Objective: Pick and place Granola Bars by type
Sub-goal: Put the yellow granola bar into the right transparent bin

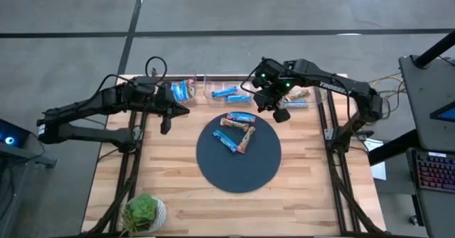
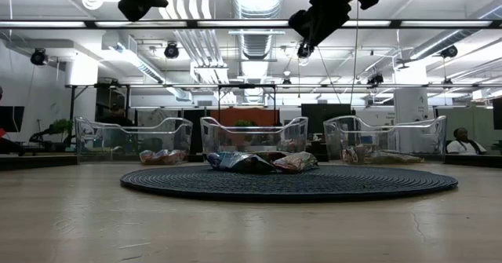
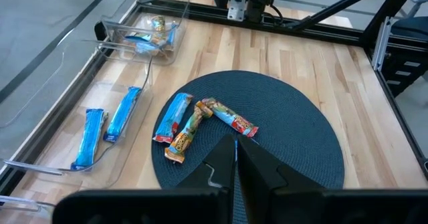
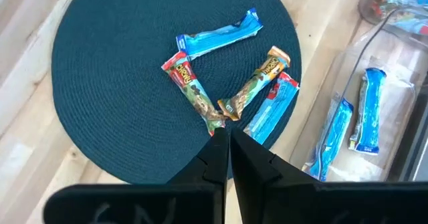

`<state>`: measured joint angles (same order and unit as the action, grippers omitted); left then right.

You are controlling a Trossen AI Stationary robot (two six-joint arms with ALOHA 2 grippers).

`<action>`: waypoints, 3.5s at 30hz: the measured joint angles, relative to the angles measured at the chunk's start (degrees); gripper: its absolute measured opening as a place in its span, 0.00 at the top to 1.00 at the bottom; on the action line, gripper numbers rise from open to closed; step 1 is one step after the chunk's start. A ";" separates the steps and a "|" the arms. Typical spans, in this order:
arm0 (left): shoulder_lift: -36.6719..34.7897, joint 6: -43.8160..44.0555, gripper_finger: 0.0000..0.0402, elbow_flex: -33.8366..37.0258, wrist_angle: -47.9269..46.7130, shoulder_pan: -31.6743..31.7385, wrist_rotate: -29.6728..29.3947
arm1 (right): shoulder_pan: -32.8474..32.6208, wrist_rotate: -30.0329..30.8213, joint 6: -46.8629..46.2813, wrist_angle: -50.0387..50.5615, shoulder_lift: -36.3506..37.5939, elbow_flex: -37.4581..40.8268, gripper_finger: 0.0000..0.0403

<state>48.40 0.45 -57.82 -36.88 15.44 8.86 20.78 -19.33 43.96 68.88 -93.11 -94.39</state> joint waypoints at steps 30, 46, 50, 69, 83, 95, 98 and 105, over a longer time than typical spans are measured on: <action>0.00 0.00 1.00 0.00 0.00 0.00 -1.53 | -7.59 5.97 3.68 -8.29 -3.91 9.08 0.98; 0.00 -0.02 1.00 0.00 0.02 0.00 -1.84 | -9.17 5.95 3.57 -12.66 -4.41 12.85 0.98; 0.02 -0.02 1.00 0.00 0.01 0.00 -1.84 | -9.19 5.86 3.35 -12.76 -5.24 12.81 0.98; 0.02 -0.61 1.00 0.00 0.02 0.00 -2.65 | -9.21 5.84 -1.81 -12.94 -5.30 12.94 0.98; 1.91 -0.66 1.00 0.00 0.24 0.00 -2.80 | -9.54 5.50 -11.97 -12.84 -3.43 10.75 0.98; 5.64 -3.06 1.00 -0.02 7.41 0.00 -2.78 | -10.41 4.27 -25.10 -18.15 7.72 10.95 0.98; 6.82 -3.34 1.00 -0.01 9.12 0.00 -2.75 | -10.43 4.28 -26.13 -18.14 9.70 10.97 0.98; 9.48 -2.21 1.00 -0.02 13.06 0.00 -2.39 | -10.39 4.42 -27.87 -18.12 12.79 11.04 0.98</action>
<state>57.89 -1.77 -57.84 -23.82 15.44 6.47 10.39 -14.91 16.10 50.76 -80.32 -83.35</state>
